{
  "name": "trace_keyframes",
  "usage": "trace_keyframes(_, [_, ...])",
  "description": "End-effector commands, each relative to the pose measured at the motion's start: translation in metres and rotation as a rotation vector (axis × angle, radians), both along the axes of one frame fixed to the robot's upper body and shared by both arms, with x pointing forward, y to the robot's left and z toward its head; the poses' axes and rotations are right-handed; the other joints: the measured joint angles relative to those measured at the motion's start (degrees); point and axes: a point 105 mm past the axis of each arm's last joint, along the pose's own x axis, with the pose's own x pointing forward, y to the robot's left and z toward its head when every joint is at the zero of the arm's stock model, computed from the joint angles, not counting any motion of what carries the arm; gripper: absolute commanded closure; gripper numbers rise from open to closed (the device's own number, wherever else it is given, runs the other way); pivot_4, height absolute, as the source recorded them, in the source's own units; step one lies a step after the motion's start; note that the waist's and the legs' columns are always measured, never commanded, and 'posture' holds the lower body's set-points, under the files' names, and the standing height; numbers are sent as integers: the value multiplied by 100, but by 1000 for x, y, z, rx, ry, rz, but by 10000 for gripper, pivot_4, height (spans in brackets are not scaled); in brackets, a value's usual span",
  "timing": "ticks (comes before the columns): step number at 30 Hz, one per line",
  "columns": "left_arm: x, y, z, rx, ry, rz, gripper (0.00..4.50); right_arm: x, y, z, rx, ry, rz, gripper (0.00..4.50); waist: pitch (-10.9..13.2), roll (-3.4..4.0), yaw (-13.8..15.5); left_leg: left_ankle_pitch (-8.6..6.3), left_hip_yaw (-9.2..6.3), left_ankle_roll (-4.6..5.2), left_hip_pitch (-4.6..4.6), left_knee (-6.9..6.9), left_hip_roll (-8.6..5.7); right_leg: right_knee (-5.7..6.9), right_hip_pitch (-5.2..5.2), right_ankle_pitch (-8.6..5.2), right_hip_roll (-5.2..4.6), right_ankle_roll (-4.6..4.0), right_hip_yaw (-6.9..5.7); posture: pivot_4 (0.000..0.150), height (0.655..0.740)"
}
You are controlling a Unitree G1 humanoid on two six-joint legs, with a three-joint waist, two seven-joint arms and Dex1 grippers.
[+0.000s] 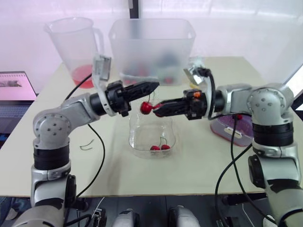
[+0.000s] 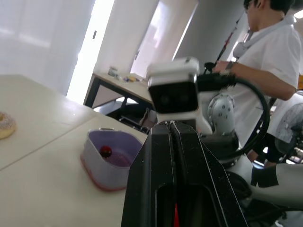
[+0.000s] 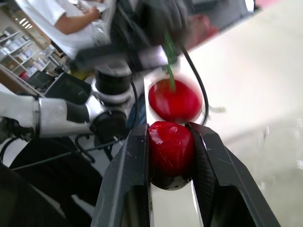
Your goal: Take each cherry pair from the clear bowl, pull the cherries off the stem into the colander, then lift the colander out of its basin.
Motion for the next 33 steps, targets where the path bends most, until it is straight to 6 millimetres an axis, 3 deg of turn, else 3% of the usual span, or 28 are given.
trace_keyframes(1, [-4, 4, 10, -32, -53, 14, 45000, -2, -12, 12, 2, -55, -27, 38035, 0, 0, 1, 0, -1, 0, 0, 0, 0, 0, 0, 0, 0, 0, 0, 1500, 6886])
trace_keyframes(7, [-3, 6, 9, -41, -51, 28, 45000, 19, -58, 25, -47, -139, -234, 38035, 1, -1, 25, 0, 0, 0, 0, 0, 0, 0, 0, 0, 0, 0, 0, 1500, 6886])
trace_keyframes(12, [-1, 14, 6, -58, -44, 64, 45000, 52, -150, 19, -348, -316, -557, 38035, 2, -3, 104, -2, 6, 3, 0, -2, -3, -5, 1, 0, 0, 0, 2, 1500, 6886])
trace_keyframes(14, [-1, 15, 4, -58, -43, 72, 45000, 58, -177, 8, -470, -346, -607, 38035, 2, -4, 105, -2, 8, 3, 1, -2, -2, -5, 0, 0, 1, 0, 2, 1500, 6886])
trace_keyframes(17, [1, 18, 1, -66, -38, 86, 45000, 61, -215, -31, -647, -311, -640, 38035, 3, -5, 95, -2, 10, 3, 4, -2, 3, -3, 1, 0, 4, 0, 3, 1500, 6886])
trace_keyframes(22, [1, 17, 1, -75, -45, 98, 45000, 61, -241, -72, -777, -260, -627, 38035, 5, -1, 102, 0, 12, 0, 4, -1, 4, -3, 0, 0, 2, 0, 2, 1500, 6886])
trace_keyframes(26, [0, 20, 1, -86, -48, 112, 45000, 63, -246, -80, -779, -248, -627, 20203, 6, 0, 109, 1, 10, -2, 5, -1, 5, -3, 2, 0, 2, 0, 2, 1500, 6886])
trace_keyframes(30, [0, 23, 2, -86, -52, 129, 45000, 67, -245, -67, -767, -282, -629, 974, 7, 2, 107, 2, 10, -4, 5, 4, 5, -2, 3, 0, 2, 0, 1, 1500, 6886])
trace_keyframes(33, [2, 25, 5, -86, -59, 141, 45000, 70, -239, -38, -732, -342, -634, 339, 7, 2, 106, 2, 9, -5, 5, 2, 6, -3, 3, 0, 3, 0, 0, 1500, 6886])
